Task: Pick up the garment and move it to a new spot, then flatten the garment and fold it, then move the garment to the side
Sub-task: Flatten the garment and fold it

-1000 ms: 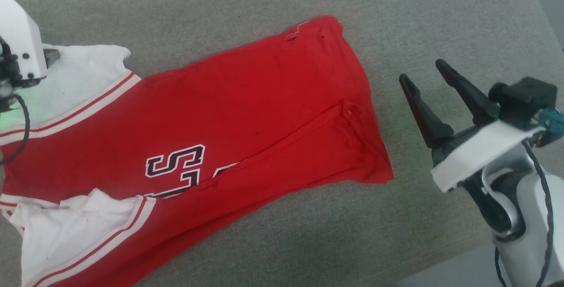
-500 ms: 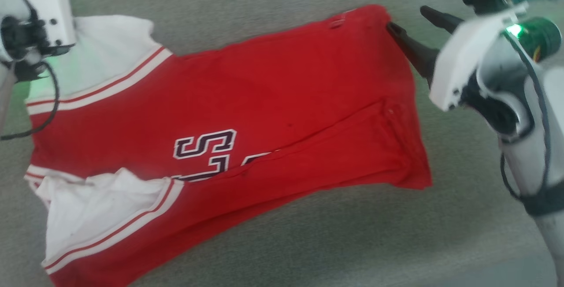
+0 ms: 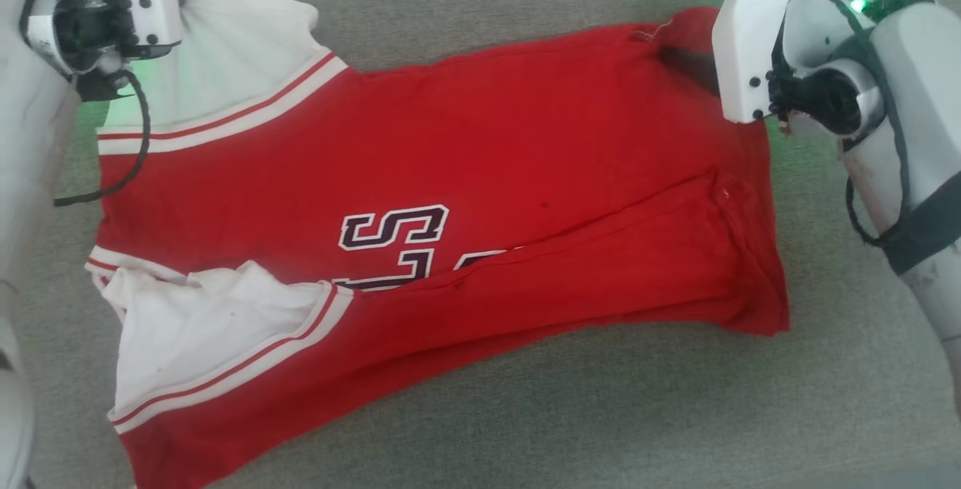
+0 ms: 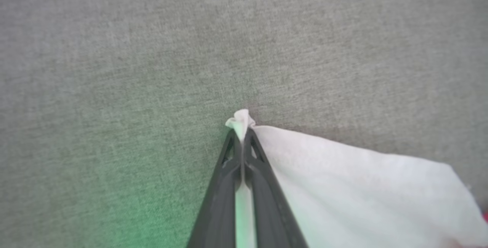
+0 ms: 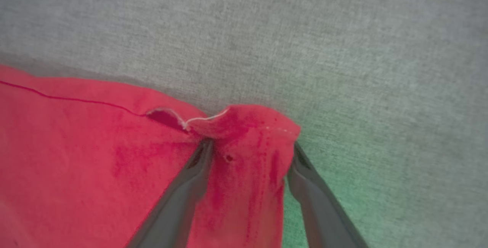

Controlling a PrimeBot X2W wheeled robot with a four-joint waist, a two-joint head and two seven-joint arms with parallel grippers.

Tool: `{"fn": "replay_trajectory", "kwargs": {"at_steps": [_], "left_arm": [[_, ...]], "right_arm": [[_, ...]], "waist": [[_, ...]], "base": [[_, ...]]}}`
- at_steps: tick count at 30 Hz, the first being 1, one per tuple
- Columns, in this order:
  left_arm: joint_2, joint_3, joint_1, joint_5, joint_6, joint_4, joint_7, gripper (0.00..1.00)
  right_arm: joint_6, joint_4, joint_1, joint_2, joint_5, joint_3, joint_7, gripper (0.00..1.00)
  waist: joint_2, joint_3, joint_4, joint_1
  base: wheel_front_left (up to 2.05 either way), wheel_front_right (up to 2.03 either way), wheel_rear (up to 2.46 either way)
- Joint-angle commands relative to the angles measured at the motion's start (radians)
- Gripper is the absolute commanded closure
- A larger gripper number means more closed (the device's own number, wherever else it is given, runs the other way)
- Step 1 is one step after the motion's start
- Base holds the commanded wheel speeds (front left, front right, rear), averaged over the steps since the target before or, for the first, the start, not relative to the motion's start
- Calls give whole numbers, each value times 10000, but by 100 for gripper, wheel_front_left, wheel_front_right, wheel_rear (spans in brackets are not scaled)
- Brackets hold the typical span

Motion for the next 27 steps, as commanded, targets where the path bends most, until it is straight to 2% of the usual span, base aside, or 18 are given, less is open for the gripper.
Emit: {"fn": "replay_trajectory", "kwargs": {"at_steps": [1,6,16,22,27], "left_arm": [[-220,-190,398,69,-92,355,-70,100],[-488,-196,63,62,-301,585,-230,100],[-791,-257,-429,-31,-377,635,171,100],[-832,-435,-304,47,-548,53,437,100],[-592,-548,198,-12,-556,-906,689,100]], "right_arm": [[5,294,317,91,202,432,251,100],[0,218,121,-443,414,654,-269,100],[2,-575,579,-1395,801,876,-1039,100],[3,-1333,1136,-1994,882,734,-1112,100],[2,-2143,1724,-2351,905,433,-894,100]], "waist": [[-1,-31,115,0],[-1,-260,439,0],[-1,-1093,1120,0],[-1,-1661,1562,0],[-1,-2047,1793,0]], "base": [[0,0,0],[0,0,0],[0,0,0],[0,0,0],[0,0,0]]}}
